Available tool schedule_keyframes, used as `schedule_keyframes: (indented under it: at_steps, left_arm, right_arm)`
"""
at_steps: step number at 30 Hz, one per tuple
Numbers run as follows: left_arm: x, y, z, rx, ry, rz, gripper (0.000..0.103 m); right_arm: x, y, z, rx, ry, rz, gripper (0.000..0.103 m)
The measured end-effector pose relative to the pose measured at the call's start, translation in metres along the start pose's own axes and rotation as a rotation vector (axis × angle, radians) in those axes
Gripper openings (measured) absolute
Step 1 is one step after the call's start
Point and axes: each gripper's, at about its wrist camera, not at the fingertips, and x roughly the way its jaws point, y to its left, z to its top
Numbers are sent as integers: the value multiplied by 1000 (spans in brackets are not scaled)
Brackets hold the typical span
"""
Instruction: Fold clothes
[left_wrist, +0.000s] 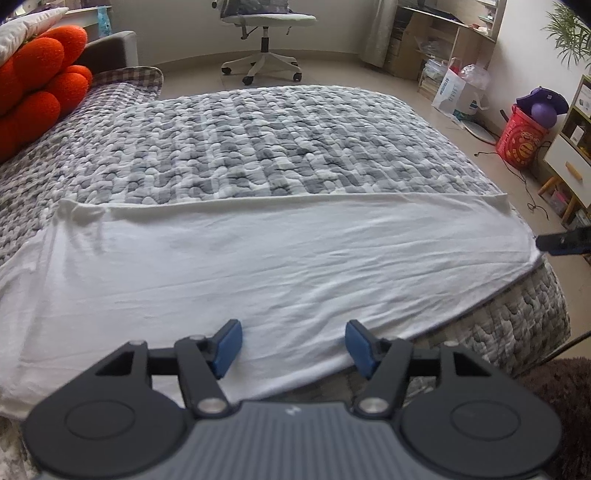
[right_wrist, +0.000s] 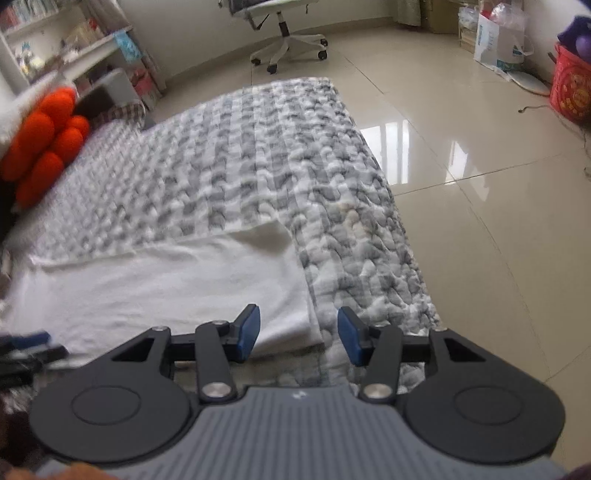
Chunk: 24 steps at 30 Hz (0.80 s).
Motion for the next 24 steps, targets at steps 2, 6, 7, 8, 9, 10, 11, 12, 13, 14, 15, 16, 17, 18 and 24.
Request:
schedule_keyframes:
  at_steps: [2, 6, 7, 8, 9, 10, 11, 12, 13, 14, 15, 16, 17, 18, 24]
  left_arm:
    - [0, -2, 0, 5, 0, -2, 64]
    - [1, -2, 0, 9, 2, -4, 64]
    - [1, -2, 0, 8, 2, -5, 64]
    - [1, -1, 1, 6, 3, -5, 64]
    - [1, -1, 1, 4, 4, -5, 64]
    - [1, -1, 1, 3, 4, -6, 64]
    - [1, -1, 2, 3, 3, -6, 64]
    - [1, -1, 2, 3, 3, -7, 64]
    - [1, -1, 2, 3, 3, -7, 64]
    - [1, -1, 1, 4, 3, -7, 65]
    - [1, -1, 1, 4, 3, -6, 65]
    - [1, -2, 1, 5, 3, -6, 65]
    - [1, -2, 0, 6, 4, -5, 65]
    - [1, -2, 0, 6, 4, -5, 65]
    - [-1, 1, 0, -1, 3, -5, 65]
  right_arm:
    - [5, 1, -4, -28, 16, -45, 49]
    - [3, -14, -12, 4, 14, -101, 47]
    - [1, -17, -13, 24, 7, -94, 47]
    - [-2, -20, -13, 37, -2, -86, 47]
    - [-4, -21, -12, 46, -9, -79, 47]
    - [-6, -21, -12, 55, -15, -73, 47]
    - [-8, -21, -10, 63, -20, -59, 47]
    - [-9, -21, -9, 70, -24, -46, 47]
    - [-10, -21, -7, 78, -25, -27, 47]
    - [-10, -21, -5, 86, -26, -9, 47]
    - [-9, -21, -3, 92, -26, 8, 47]
    - [-8, -20, -1, 100, -25, 21, 47]
    - [-6, -19, 0, 107, -24, 34, 47]
    - [-4, -19, 0, 109, -21, 35, 47]
    - [6, -16, -3, 121, -6, 38, 43]
